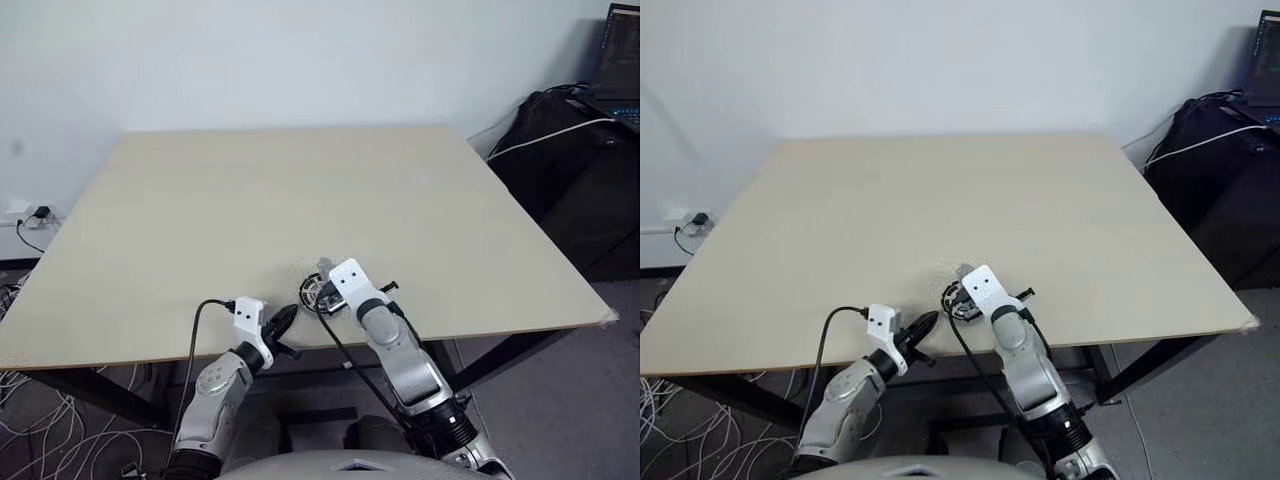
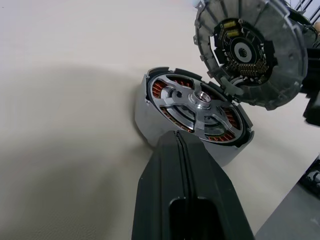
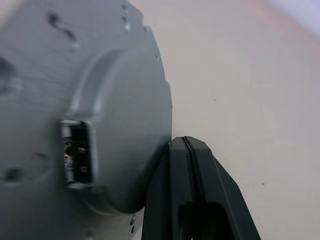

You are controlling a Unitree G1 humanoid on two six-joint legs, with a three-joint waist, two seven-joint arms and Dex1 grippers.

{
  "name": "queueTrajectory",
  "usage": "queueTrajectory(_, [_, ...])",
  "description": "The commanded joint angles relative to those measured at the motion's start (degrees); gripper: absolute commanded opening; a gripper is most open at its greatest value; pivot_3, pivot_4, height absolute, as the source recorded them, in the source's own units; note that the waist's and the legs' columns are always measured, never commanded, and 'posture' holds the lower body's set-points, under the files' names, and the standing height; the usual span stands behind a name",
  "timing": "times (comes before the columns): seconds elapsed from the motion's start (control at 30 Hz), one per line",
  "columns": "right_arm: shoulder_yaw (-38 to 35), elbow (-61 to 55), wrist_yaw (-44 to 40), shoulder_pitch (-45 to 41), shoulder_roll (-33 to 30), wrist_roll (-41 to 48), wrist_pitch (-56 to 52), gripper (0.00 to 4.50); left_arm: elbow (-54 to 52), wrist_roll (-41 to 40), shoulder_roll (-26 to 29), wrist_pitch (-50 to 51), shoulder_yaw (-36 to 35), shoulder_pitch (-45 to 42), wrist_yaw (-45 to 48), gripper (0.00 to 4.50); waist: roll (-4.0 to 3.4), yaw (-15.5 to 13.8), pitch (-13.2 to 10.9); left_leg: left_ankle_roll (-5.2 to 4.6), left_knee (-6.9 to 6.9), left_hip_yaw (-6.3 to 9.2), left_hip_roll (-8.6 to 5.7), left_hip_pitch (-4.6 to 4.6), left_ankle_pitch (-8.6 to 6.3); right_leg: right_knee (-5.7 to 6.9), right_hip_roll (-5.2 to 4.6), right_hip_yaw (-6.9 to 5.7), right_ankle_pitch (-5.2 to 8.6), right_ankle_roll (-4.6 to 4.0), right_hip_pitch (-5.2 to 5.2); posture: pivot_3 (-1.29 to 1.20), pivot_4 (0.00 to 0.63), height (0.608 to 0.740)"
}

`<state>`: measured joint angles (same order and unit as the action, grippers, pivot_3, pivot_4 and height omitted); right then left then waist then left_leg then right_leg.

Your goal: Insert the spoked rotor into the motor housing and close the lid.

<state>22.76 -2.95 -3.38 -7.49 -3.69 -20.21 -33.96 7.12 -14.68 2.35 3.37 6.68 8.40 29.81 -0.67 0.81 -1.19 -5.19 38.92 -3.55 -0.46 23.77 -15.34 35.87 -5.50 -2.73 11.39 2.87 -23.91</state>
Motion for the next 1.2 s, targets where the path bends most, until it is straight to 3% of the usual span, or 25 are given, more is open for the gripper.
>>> queueTrajectory(0.03, [1.2, 2.7, 0.2, -2.1, 1.1, -0.5, 2.1, 0.02, -1.9, -0.6, -0.2, -0.6, -0.3, -0.6, -0.2, 0.00, 0.00, 0.0, 0.0, 0.00, 0.00, 0.00, 0.00, 0.00, 0.00, 0.01, 0.00, 0.00, 0.00, 0.00, 0.00, 0.00, 0.000, 0.740])
queueTrajectory(0.5, [2.4, 11.0, 0.1, -4.2, 2.2, -1.7, 6.9, 0.02, -2.1, -0.5, 0.0, -0.5, -0.6, -0.5, -0.2, 0.00, 0.04, 0.8, 0.0, 0.01, -0.01, 0.00, 0.04, -0.10, 0.01, 0.06, 0.05, 0.03, 0.01, 0.01, 0.05, 0.00, 0.000, 0.740])
queueTrajectory(0.77, [-1.9, 2.8, -2.4, -2.2, -0.2, 1.6, 11.4, 0.02, -2.2, -0.4, -0.1, -0.5, -0.5, -0.3, -0.2, 0.00, 0.03, 0.5, 0.0, 0.02, -0.05, 0.01, 0.01, -0.02, 0.00, 0.00, 0.02, 0.03, 0.01, -0.02, -0.02, 0.00, 0.000, 0.740])
queueTrajectory(1.03, [-9.0, -11.9, -12.1, 1.9, -5.0, 11.2, 9.6, 0.02, -2.1, -0.5, -0.1, -0.3, -0.3, -0.3, 0.1, 0.00, 0.05, -0.3, -0.1, 0.01, -0.05, 0.01, -0.01, 0.04, 0.00, -0.04, -0.01, 0.00, 0.04, 0.03, -0.03, 0.00, 0.000, 0.740])
queueTrajectory(1.13, [-12.0, -13.3, -14.6, 2.4, -6.1, 15.4, 9.2, 0.57, -1.9, -0.5, 0.0, -0.2, -0.2, -0.4, 0.3, 0.00, 0.05, -0.3, -0.1, 0.01, -0.04, 0.02, -0.01, 0.03, 0.00, -0.04, -0.01, 0.00, 0.17, 0.25, -0.02, 0.00, 0.000, 0.740])
queueTrajectory(1.2, [-13.1, -12.8, -16.6, 2.4, -7.1, 17.5, 9.3, 1.21, -1.9, -0.5, 0.1, -0.1, -0.1, -0.5, 0.6, 0.00, 0.05, -0.3, -0.1, 0.01, -0.05, 0.02, 0.00, 0.03, 0.00, -0.05, -0.01, 0.00, 0.17, 0.24, -0.02, 0.00, 0.000, 0.740])
